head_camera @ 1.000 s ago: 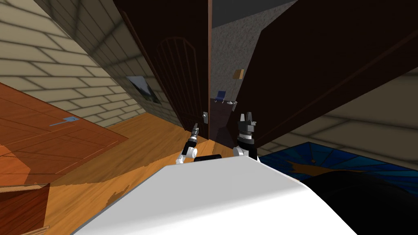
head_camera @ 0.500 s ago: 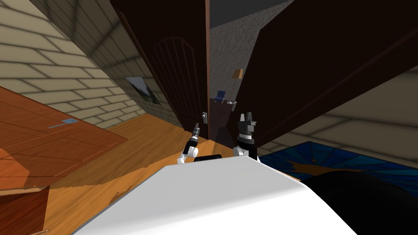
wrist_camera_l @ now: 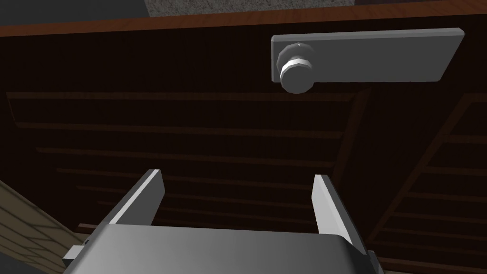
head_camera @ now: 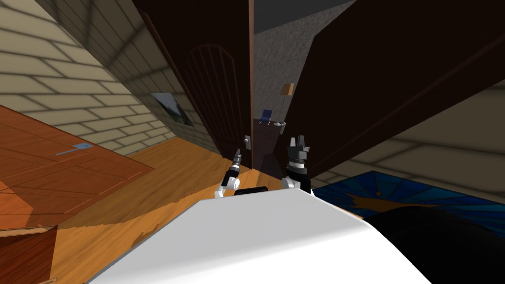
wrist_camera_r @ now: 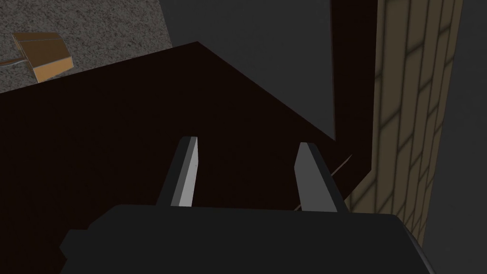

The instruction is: Push the door open

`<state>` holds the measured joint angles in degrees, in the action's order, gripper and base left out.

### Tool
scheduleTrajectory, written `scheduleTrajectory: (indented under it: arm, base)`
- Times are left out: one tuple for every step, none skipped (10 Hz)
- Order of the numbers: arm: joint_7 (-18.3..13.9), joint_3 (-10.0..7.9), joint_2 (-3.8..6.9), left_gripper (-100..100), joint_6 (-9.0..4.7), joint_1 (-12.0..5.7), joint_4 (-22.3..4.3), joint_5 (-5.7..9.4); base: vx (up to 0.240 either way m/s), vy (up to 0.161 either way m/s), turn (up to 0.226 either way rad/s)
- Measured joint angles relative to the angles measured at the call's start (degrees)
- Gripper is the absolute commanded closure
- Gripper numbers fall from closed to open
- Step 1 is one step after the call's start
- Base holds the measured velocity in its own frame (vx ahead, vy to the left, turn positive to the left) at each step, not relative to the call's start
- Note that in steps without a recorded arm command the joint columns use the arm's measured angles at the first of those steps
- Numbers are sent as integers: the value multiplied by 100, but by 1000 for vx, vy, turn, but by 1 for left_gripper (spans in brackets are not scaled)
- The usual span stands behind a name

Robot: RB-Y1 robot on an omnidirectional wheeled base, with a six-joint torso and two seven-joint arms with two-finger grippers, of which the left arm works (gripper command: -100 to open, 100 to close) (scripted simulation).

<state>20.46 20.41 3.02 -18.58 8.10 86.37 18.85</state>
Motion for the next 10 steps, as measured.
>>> scheduleTrajectory:
  arm:
    - [0,0,0,-100,0,-1,0,0]
    - [0,0,0,-100,0,0,0,0]
    - [0,0,0,-100,0,-1,0,0]
    - [0,1,-1,-100,0,0,0,0]
    - [-45,48,47,-100,21,-32,-46,0]
    - [-86,110,49,-100,14,-73,-150,-13]
    - [-100,136,54,-100,22,-69,-154,-19]
    - [-114,160,58,-100,45,-84,-171,-24]
    - [-143,197,80,-100,74,-91,-178,-26]
    - [-163,212,83,-100,82,-114,-213,-27]
  base:
    - [0,0,0]
    - [8,9,26]
    - [27,29,90]
    - [68,32,-25]
    - [85,40,-44]
    - [56,32,-45]
    - [65,40,-164]
    - [78,62,-65]
    - [68,63,11]
    - [55,60,-220]
